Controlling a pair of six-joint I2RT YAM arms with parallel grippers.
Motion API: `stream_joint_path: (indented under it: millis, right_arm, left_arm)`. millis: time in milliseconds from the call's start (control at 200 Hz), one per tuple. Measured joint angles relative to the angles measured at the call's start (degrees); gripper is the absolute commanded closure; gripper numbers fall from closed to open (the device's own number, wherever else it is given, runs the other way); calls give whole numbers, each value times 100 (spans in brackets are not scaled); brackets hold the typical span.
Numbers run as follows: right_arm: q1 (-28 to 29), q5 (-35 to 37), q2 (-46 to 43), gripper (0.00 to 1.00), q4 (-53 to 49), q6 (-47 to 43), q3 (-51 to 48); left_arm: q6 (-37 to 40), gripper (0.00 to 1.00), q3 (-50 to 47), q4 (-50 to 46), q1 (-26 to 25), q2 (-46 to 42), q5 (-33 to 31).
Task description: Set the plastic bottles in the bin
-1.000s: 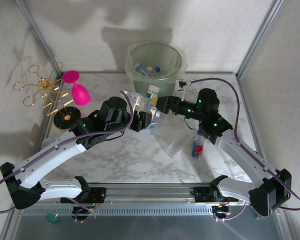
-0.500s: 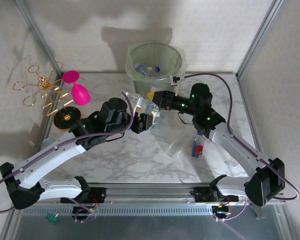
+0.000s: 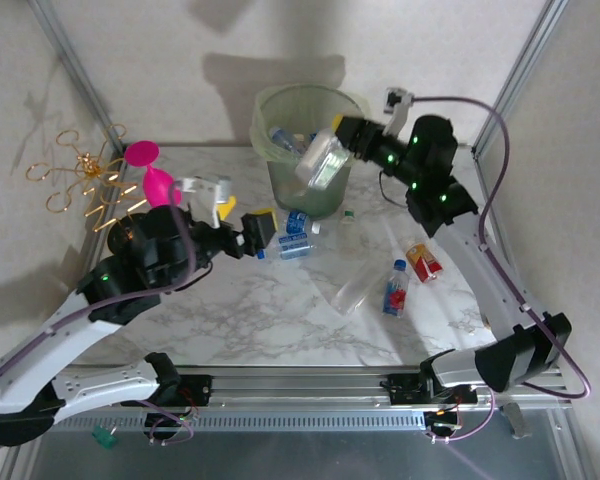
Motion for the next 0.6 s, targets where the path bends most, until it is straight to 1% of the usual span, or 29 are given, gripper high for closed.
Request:
stream_joint_path:
  millis: [165, 350, 601]
  right_arm:
    - [-243, 608, 837, 74, -315, -522, 1257]
    - [-278, 1266, 1974, 74, -800, -1115, 2592]
    - [-267, 1611, 3392, 75, -1611, -1486, 4083]
  left_arm:
    - [2, 7, 37, -11, 0, -125, -247]
    - [33, 7, 15, -72, 0, 66, -306]
    - [118, 7, 15, -109, 0, 227, -308]
